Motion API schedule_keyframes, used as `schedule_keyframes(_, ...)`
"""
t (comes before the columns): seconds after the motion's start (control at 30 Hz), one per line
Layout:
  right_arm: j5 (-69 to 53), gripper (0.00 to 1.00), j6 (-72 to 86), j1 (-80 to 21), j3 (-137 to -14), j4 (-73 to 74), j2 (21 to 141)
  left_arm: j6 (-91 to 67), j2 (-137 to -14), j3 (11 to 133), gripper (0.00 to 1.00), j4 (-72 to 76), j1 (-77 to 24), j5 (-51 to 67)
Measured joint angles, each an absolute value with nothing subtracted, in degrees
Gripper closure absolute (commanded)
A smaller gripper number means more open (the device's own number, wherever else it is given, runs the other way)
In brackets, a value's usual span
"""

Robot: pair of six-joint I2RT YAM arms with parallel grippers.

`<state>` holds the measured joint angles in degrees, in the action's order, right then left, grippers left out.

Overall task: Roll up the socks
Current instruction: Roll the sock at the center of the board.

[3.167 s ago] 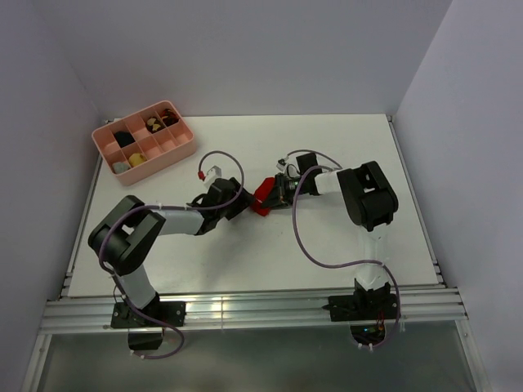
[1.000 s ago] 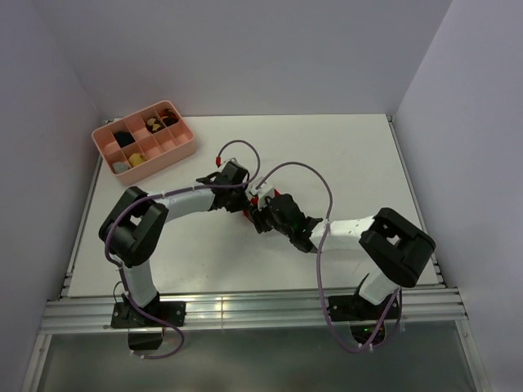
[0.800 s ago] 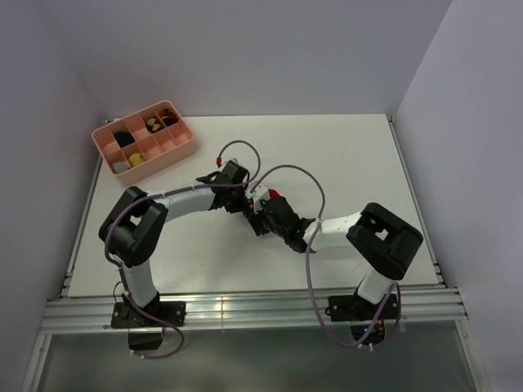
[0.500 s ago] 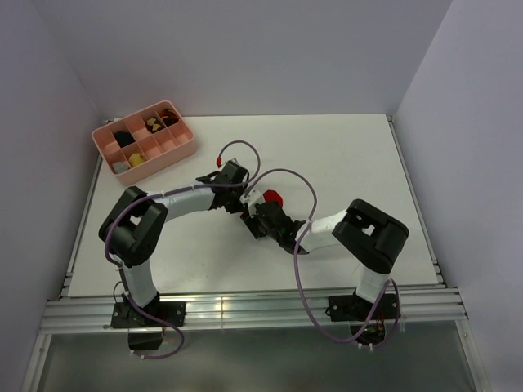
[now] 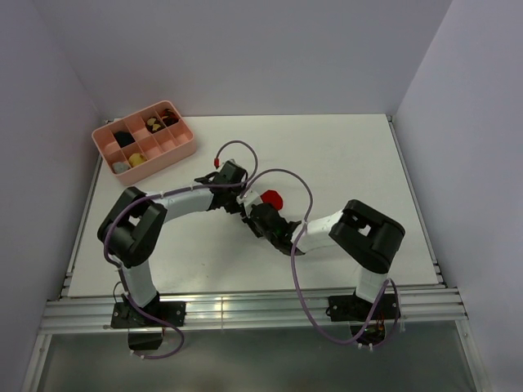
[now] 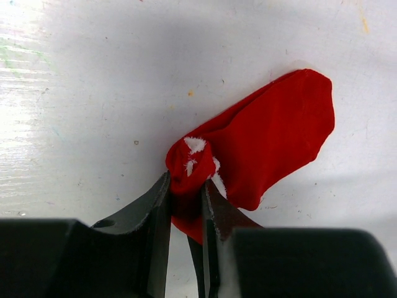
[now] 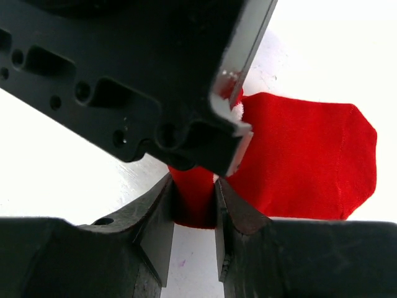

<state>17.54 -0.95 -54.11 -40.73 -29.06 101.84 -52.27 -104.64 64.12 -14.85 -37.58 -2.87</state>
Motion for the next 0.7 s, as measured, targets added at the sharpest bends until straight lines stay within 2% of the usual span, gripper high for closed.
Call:
schedule_keyframes(0.07, 17.0, 1.0, -0.7, -54.0, -40.9, -28.6, 101.8, -53.1, -104.0, 63.3, 0.69, -14.2, -37.6, -3.1)
schedule_keyframes(0.27, 9.7, 1.0, 2.3, -51.0, -41.8, -27.8, 101.8, -56.9, -99.5, 58.2, 0.55, -12.2, -36.7, -4.6)
schedule_keyframes(0.47, -4.0, 1.0, 6.7, -44.3, -44.7, -24.1, 101.9, -61.1, -93.2, 52.0, 0.26, -10.1, -34.8, -5.8)
schedule_keyframes(0.7, -20.9, 1.0, 13.8, -37.3, -49.1, -20.6, 105.0, -63.8, -86.6, 43.0, 0.26, -1.8, -34.3, -6.8)
